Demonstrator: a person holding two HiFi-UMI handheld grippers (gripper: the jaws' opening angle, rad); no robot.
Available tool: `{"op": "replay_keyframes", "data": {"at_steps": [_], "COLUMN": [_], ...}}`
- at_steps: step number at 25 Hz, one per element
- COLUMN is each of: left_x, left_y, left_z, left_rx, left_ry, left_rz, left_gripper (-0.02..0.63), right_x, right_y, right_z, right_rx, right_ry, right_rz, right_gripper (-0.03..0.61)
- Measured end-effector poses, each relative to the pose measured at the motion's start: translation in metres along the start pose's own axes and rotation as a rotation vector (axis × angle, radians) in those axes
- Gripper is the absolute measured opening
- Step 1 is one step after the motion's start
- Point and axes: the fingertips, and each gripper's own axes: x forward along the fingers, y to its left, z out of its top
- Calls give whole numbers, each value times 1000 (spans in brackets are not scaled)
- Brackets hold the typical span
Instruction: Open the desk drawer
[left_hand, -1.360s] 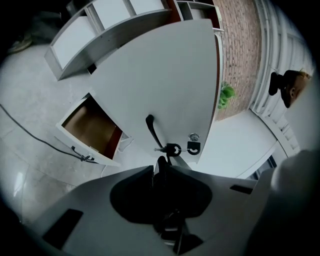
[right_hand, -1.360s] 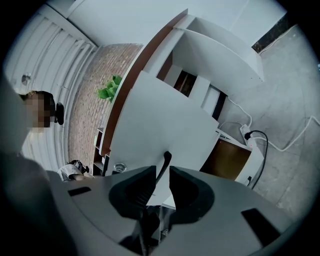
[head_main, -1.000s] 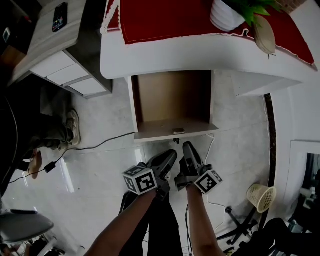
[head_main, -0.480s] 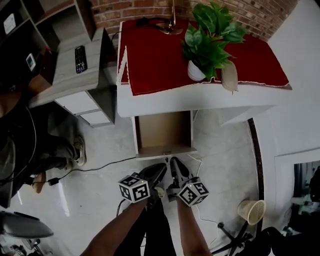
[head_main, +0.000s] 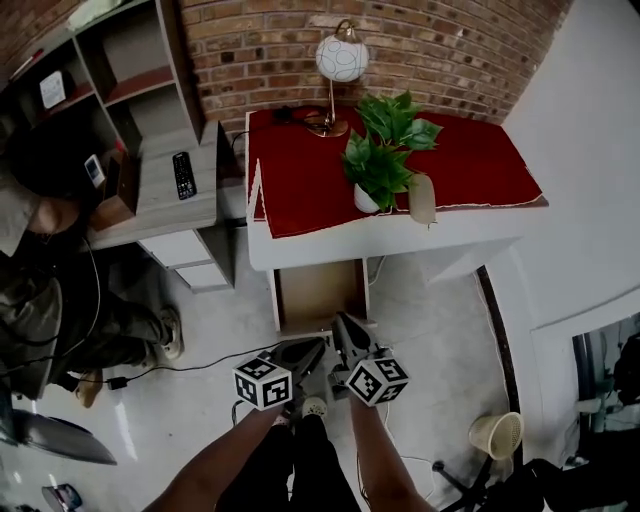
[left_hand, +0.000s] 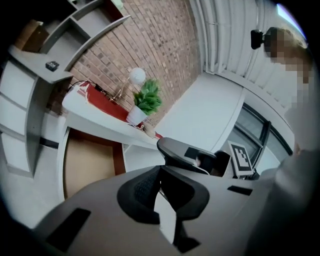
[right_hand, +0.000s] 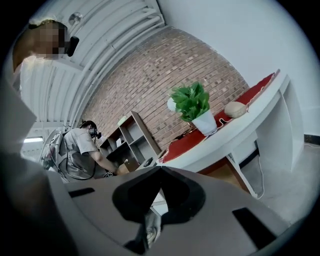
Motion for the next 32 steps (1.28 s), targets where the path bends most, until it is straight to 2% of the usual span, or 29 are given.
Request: {"op": "replay_keyframes", "data": {"at_steps": [4, 9, 13, 18, 23, 27, 32], "left_x": [-12, -30, -46, -59, -68, -69, -71], "left_y": [-27, -60, -88, -112, -128, -137, -142], "left_z": [22, 48, 65, 72, 73, 67, 59], "left_rx": [71, 162, 250, 294, 358, 360, 390], "left_ry": [-4, -18, -36, -50, -49, -74, -62], "left_rz": [-25, -46, -60, -72, -44, -26, -25], "left_gripper": [11, 11, 11, 11, 11, 11, 11], "right_x": [-11, -41, -70, -114, -140, -150, -158], "right_y": [28, 49, 62, 72, 74, 74, 73], "right_z": [28, 57, 83, 107, 110, 102, 99], "right_rx": [-61, -129, -187, -278, -250, -264, -261], "right_ry": [16, 19, -27, -83, -121, -123, -145], "right_rz": [8, -35, -81, -152, -207, -224, -232], "right_gripper": [17, 17, 17, 17, 17, 17, 17]}}
